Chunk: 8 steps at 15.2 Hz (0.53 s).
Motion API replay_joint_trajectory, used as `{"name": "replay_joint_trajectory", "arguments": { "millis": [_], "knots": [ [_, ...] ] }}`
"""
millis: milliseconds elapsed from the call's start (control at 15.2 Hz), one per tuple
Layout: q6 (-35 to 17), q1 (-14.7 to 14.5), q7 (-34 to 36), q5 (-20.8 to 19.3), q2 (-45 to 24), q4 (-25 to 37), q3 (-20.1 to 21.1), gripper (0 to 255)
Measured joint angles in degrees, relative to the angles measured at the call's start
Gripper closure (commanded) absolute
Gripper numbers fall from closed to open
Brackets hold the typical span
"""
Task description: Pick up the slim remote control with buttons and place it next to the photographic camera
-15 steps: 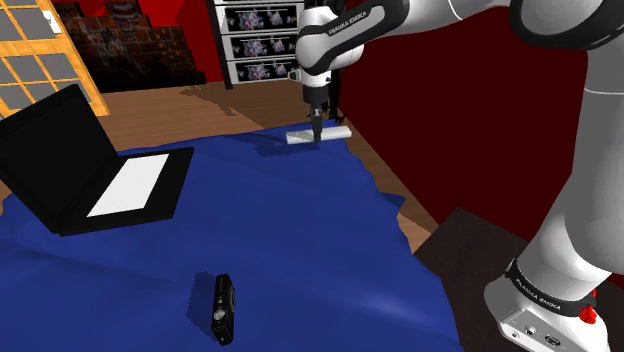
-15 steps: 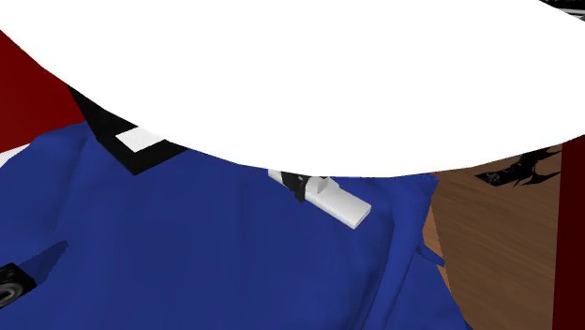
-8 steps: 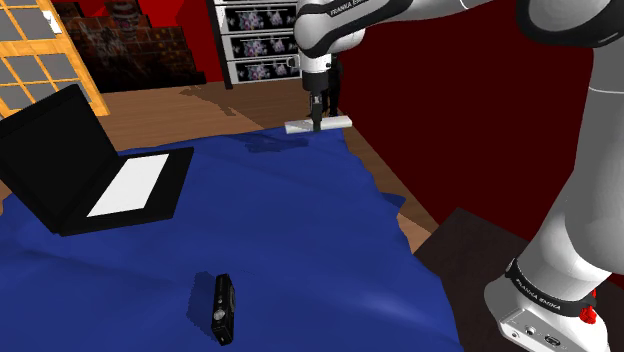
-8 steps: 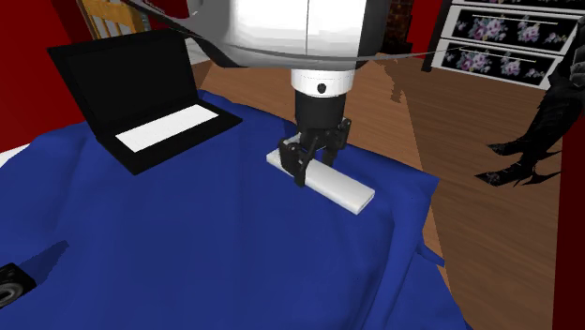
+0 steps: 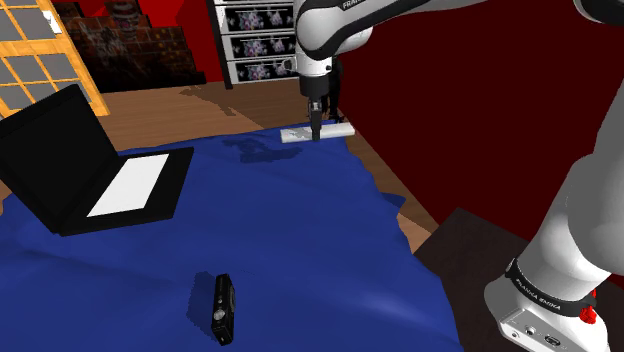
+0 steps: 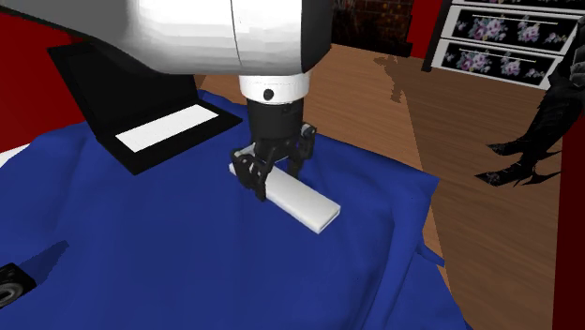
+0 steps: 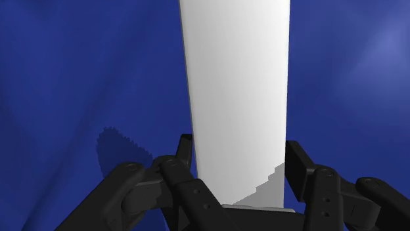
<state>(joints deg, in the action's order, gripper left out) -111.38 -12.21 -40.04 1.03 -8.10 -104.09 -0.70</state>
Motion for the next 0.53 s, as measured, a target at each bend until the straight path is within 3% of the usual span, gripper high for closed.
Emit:
{"name": "replay_joint_trajectory", "arguments": {
  "millis": [528],
  "knots": [
    [-3.0,-4.8,8.8,0.2,9.7,-12.6,4.2,255]
  ]
}}
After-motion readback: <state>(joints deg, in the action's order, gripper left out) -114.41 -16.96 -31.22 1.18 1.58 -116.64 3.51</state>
